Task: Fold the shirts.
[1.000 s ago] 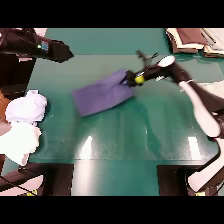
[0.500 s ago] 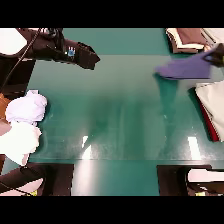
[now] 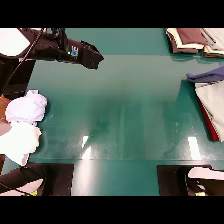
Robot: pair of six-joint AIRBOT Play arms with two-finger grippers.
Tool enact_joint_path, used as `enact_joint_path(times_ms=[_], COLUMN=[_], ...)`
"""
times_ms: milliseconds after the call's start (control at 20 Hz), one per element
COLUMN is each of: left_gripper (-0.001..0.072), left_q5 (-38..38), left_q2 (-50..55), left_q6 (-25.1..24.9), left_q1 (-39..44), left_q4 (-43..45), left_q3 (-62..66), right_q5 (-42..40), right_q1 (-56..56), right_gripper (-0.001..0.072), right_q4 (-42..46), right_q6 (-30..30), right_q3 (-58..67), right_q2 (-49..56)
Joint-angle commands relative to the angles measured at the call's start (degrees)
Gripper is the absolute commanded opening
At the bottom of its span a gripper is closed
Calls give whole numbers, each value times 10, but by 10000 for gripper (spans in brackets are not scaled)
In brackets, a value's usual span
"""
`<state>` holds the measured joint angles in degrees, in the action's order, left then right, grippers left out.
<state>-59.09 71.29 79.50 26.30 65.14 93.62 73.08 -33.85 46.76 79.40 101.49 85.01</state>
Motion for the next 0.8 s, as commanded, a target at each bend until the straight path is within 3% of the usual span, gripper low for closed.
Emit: enact_joint_path(times_ms=[0, 300, 750], left_gripper=[25, 25, 25], left_q5=[1, 0, -1], left_q2=[0, 0, 0], left_q6=[0, 0, -5], left_q1=[0, 0, 0], left_q4=[0, 0, 0], left_q3=[0, 0, 0], right_q5=[37, 151, 170], right_q1=[-11, -35, -130], right_gripper=[14, 14, 15], right_q4=[-14, 106, 259], right_q6=[-6, 15, 17], right_q3=[72, 134, -198], right_q2=[-1, -16, -163])
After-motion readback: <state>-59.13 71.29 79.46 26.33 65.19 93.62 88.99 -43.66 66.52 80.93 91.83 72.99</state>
